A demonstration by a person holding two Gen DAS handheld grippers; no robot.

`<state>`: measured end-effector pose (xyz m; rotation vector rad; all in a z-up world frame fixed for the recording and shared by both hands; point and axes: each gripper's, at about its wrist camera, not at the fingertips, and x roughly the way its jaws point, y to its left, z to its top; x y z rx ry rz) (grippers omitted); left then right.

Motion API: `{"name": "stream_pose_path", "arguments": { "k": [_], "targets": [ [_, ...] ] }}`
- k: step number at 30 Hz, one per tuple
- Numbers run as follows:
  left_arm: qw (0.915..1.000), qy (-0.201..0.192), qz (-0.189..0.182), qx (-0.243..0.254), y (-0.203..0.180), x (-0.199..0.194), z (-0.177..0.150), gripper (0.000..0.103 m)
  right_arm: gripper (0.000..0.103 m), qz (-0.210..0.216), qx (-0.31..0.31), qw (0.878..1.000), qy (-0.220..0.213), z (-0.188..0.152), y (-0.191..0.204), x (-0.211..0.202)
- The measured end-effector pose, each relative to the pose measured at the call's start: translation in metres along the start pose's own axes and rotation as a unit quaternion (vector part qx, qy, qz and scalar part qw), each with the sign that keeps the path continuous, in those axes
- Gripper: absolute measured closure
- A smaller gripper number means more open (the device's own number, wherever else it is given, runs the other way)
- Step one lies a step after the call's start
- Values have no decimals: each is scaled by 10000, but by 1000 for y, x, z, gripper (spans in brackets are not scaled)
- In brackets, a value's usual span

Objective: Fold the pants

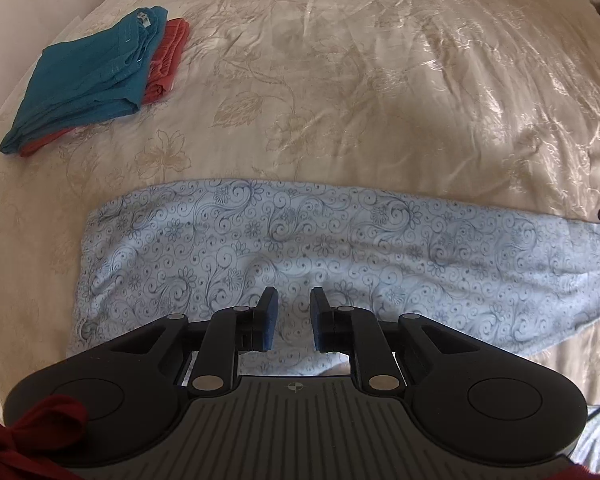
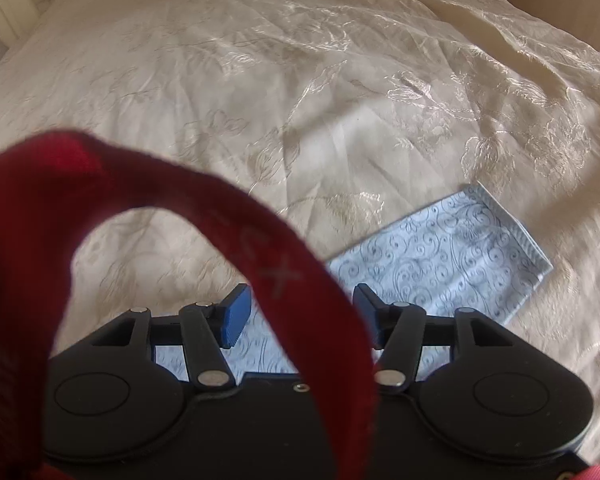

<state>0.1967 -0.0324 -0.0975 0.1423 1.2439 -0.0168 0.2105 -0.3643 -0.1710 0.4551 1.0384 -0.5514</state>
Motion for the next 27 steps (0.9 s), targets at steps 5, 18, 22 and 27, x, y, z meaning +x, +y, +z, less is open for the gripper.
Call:
{"name": "stream_pose_path", "arguments": {
  "k": [5, 18, 22, 27],
  "targets": [
    [10000, 11, 23, 27, -1, 11, 13, 86, 39, -630, 297, 9971, 318, 26, 5, 41],
    [9980, 224, -484, -350, 4, 34, 40, 86, 97, 19, 1059, 9924, 624, -21, -55, 8],
    [9932, 307, -862, -726, 10, 48, 58, 86, 98, 145, 997, 9927, 670, -34, -66, -6],
    [9865, 468, -1034, -1180, 18, 68, 79, 86, 98, 199, 948, 9928, 707, -39, -65, 0]
  ]
}}
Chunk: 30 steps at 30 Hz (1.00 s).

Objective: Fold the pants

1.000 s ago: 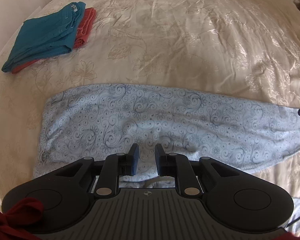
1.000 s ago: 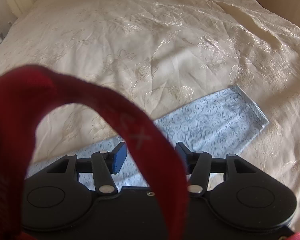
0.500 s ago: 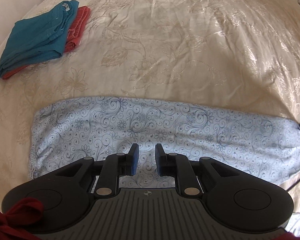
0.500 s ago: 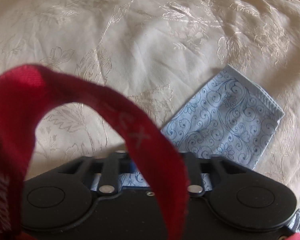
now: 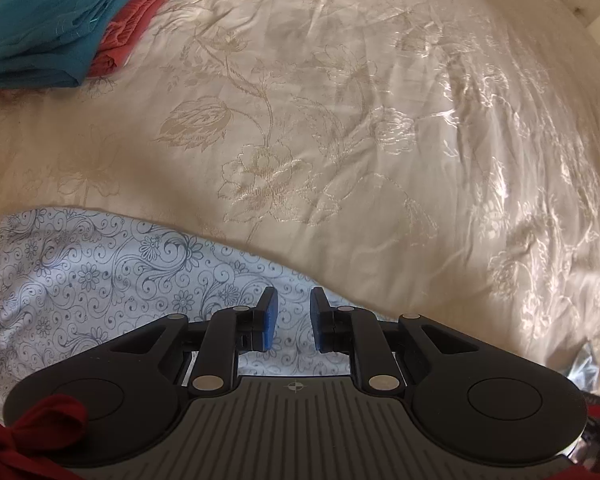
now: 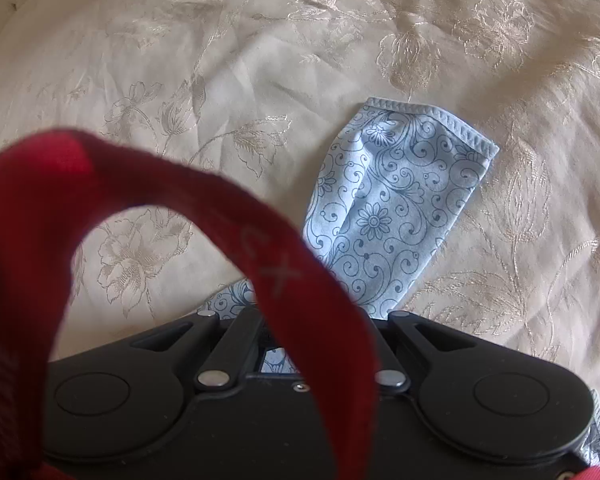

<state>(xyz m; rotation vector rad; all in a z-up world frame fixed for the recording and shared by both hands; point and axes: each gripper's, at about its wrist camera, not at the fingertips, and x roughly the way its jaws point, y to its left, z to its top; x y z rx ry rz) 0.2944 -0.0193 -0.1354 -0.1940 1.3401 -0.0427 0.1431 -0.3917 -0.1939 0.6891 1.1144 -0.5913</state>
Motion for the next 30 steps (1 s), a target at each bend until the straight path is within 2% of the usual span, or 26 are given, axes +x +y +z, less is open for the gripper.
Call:
{"name": "stream_pose_path", "arguments": {
  "k": [4, 9, 16, 20, 21, 25, 27, 30],
  "targets": [
    [9988, 117, -208, -426, 7, 10, 13, 86, 98, 19, 4, 10000, -13, 1, -1, 2],
    [9973, 271, -208, -646, 10, 22, 18, 86, 98, 35, 37, 10000, -28, 0, -4, 3],
    [9966, 474, -63, -669, 6, 37, 17, 86, 98, 21, 49, 10000, -12, -1, -6, 7],
    [9974, 422, 136, -563, -2, 41, 20, 84, 98, 34, 46, 10000, -10, 0, -6, 8],
    [9973, 420, 161, -589, -4, 42, 21, 81, 98, 35, 42, 10000, -6, 0, -7, 9],
    [9958, 304, 89, -856, -1, 39, 26, 80, 98, 50, 56, 10000, -2, -1, -7, 10],
    [9957, 286, 303, -821, -3, 40, 29, 78, 98, 54, 53, 10000, 1, -2, -8, 11],
    [9934, 607, 425, -875, -1, 52, 30, 76, 98, 53, 59, 10000, 9, -3, -7, 13]
  ]
}}
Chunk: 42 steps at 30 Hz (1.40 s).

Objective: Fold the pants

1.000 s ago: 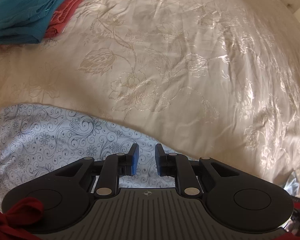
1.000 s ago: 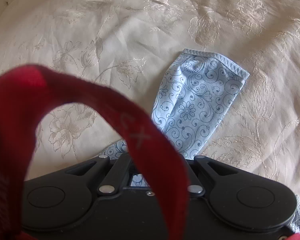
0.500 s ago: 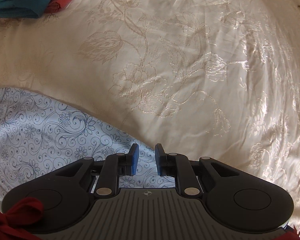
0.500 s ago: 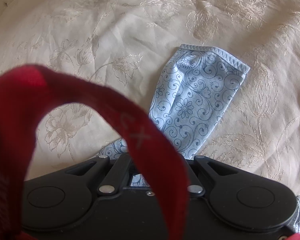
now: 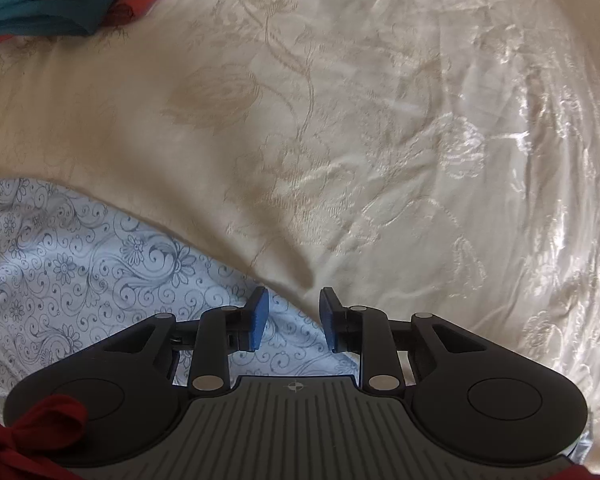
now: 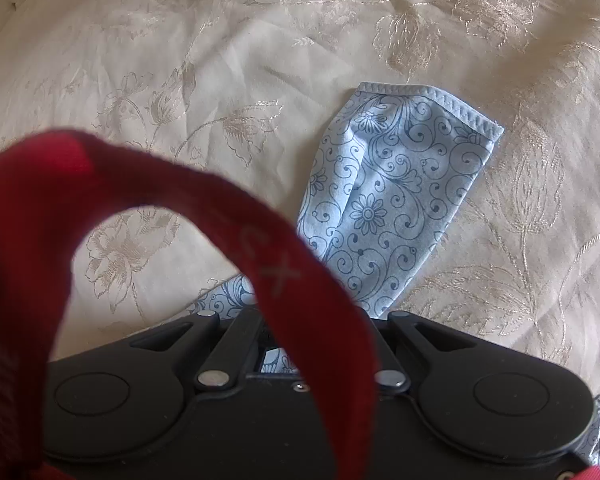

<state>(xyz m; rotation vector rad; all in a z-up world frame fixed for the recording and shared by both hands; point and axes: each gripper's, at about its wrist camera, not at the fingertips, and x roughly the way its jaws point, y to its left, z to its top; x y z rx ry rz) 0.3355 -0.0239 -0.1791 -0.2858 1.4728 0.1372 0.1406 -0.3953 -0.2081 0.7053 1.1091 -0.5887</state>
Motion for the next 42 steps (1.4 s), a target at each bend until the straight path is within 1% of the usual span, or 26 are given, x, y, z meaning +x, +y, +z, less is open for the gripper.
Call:
{"name": "stream_pose_path", "arguments": {
  "k": [4, 6, 8, 9, 10, 11, 13, 15, 17, 21, 23, 25, 29, 32, 35, 38, 42],
  "targets": [
    [9998, 151, 32, -82, 2, 8, -4, 76, 98, 28, 42, 10000, 0, 0, -1, 1],
    [9996, 228, -10, -175, 2, 15, -4, 75, 98, 38, 21, 10000, -6, 0, -1, 2],
    [9995, 295, 52, -139, -1, 23, -2, 75, 98, 50, 3, 10000, -15, 0, -1, 3],
    [9995, 268, 95, -122, -3, 25, -2, 78, 98, 61, 4, 10000, -19, 0, -1, 2],
    [9997, 175, 68, -149, -2, 23, -3, 94, 98, 75, 4, 10000, -25, 0, -1, 2],
    [9999, 52, -11, -129, -2, 19, -5, 102, 98, 99, -10, 9999, -43, 0, -1, 0],
    [9999, -131, -18, 29, -4, 6, -13, 103, 98, 184, -47, 9997, -139, -1, -2, -5],
    [9985, -464, -60, 294, -6, -17, -26, 103, 98, 260, -66, 9993, -273, -2, -4, -17],
    [9960, -719, -118, 510, -5, -40, -38, 103, 98, 303, -119, 9987, -398, -4, -5, -31],
    [9902, -1100, -373, 779, 8, -88, -67, 103, 98, 381, -277, 9965, -690, -16, -11, -71],
    [9865, -1280, -461, 911, 15, -109, -90, 103, 98, 422, -300, 9955, -795, -24, -16, -91],
    [9839, -1404, -550, 962, 24, -127, -109, 102, 98, 455, -315, 9946, -881, -37, -25, -111],
    [9815, -1521, -604, 998, 48, -143, -146, 102, 98, 473, -290, 9946, -873, -70, -45, -140],
    [9830, -1451, -589, 963, 69, -147, -176, 102, 98, 364, -322, 9960, -753, -97, -58, -149],
    [9875, -1200, -488, 895, 92, -140, -203, 102, 98, 181, -286, 9981, -524, -128, -74, -144],
    [9922, -867, -329, 832, 110, -123, -225, 102, 98, -57, -312, 9992, -247, -160, -88, -131],
    [9934, -545, -79, 1007, 127, -92, -251, 102, 96, -223, -394, 9989, 118, -184, -102, -108]
  ]
}}
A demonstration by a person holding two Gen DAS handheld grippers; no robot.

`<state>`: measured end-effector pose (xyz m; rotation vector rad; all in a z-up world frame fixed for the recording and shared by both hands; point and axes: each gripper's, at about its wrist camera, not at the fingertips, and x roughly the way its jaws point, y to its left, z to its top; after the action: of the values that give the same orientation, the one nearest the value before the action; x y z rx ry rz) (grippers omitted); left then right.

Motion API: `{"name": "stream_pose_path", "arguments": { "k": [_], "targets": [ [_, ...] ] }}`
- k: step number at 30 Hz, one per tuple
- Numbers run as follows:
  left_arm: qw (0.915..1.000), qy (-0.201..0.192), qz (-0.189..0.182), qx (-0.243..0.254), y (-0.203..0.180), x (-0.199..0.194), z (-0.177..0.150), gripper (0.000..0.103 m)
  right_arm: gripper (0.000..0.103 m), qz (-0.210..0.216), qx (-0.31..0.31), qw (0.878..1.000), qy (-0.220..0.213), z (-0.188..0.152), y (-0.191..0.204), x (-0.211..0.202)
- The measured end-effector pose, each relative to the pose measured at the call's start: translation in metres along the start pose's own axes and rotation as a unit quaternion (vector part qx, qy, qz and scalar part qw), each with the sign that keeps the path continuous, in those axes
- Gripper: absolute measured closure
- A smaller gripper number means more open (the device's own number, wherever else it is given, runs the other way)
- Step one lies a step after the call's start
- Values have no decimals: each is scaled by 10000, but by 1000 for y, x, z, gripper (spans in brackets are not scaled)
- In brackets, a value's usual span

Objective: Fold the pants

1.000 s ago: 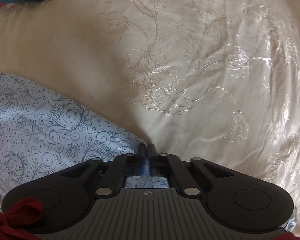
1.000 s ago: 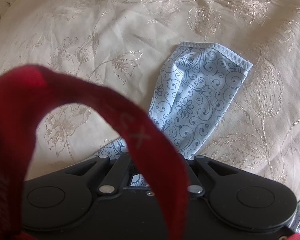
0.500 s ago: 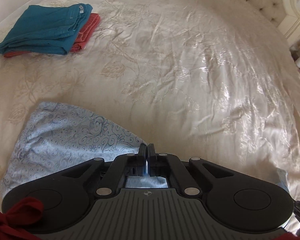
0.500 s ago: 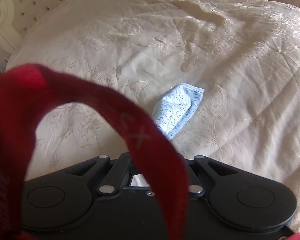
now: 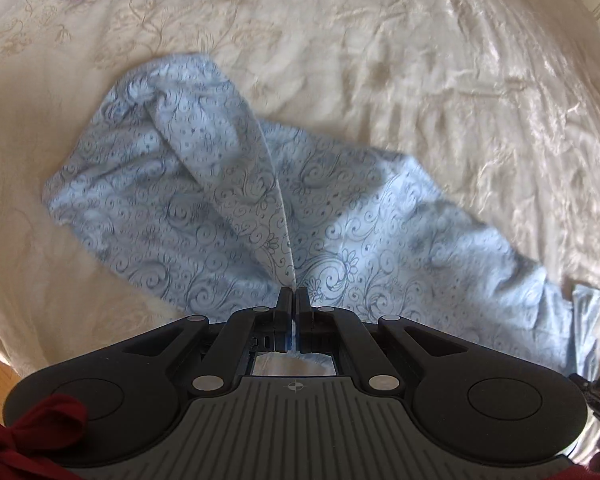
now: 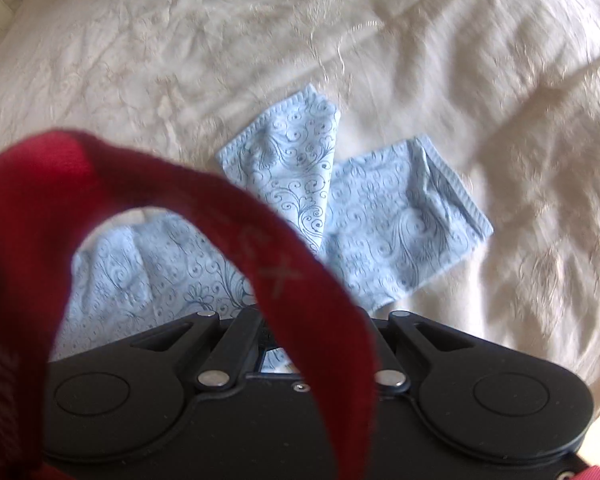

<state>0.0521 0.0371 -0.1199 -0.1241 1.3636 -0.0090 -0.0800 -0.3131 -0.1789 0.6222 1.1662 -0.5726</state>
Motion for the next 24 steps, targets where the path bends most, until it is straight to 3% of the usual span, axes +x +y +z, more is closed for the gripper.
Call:
{"name": "stream_pose_path", "arguments": {
  "k": [2, 5, 9, 16, 21, 24],
  "targets": [
    [9999, 143, 35, -2, 5, 13, -7, 102, 86, -249, -169, 9995, -4, -4, 0, 0],
    [9998, 173, 115, 39, 6, 22, -10, 102, 84, -462, -532, 9964, -478, -5, 5, -20],
    [9998, 112, 171, 72, 2, 22, -10, 102, 63, -360, -1246, 9854, -1102, 5, 22, -32],
    [9995, 61, 309, -26, -4, 24, -13, 102, 62, -507, -1913, 9705, -1377, 28, 68, 8],
    [9990, 92, 406, -165, -3, 27, -15, 102, 61, -889, -2190, 9661, -1042, 38, 92, 46],
    [9988, 73, 469, -150, -5, 26, -17, 102, 68, -1236, -2348, 9591, -989, 34, 92, 59]
  ]
}}
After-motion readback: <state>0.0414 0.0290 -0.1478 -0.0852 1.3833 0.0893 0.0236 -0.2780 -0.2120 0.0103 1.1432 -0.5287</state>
